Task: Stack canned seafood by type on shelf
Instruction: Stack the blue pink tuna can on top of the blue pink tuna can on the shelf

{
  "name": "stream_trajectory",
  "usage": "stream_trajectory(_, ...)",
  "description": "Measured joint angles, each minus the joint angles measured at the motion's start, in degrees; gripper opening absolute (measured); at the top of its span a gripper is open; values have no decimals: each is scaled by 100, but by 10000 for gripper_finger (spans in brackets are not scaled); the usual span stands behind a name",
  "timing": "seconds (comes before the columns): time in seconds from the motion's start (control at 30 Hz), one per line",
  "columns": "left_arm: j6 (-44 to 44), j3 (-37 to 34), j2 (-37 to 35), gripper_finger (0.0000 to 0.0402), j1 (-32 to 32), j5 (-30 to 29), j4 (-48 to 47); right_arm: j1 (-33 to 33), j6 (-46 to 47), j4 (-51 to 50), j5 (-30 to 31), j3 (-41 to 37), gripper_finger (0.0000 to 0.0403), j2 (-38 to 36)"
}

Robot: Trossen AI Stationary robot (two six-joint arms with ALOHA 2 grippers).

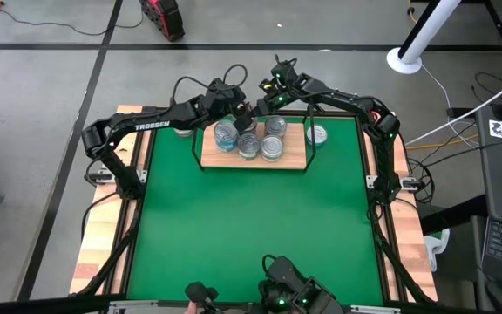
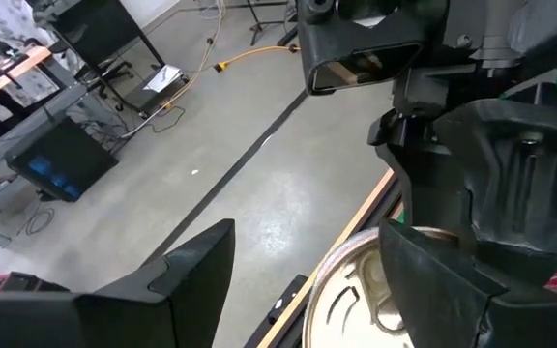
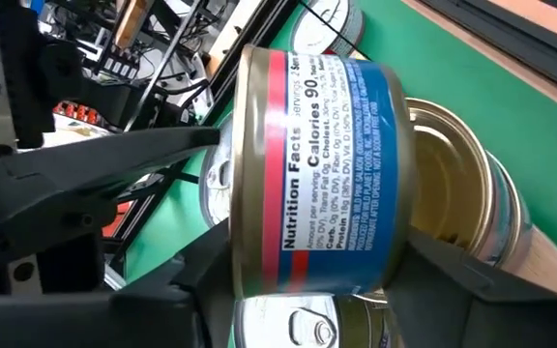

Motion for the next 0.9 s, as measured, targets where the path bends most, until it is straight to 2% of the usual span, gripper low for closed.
stream_trajectory(0.2,7,0,0,253,0,-2,-2,0,1,-25,221,-4,265,9)
stream_trajectory(0.37,7,0,0,253,0,-2,-2,0,0,-24,219,-4,289,9)
stream_trajectory(0.9,10,0,0,253,118,-7,-10,0,931,-131,37,-4,293,9)
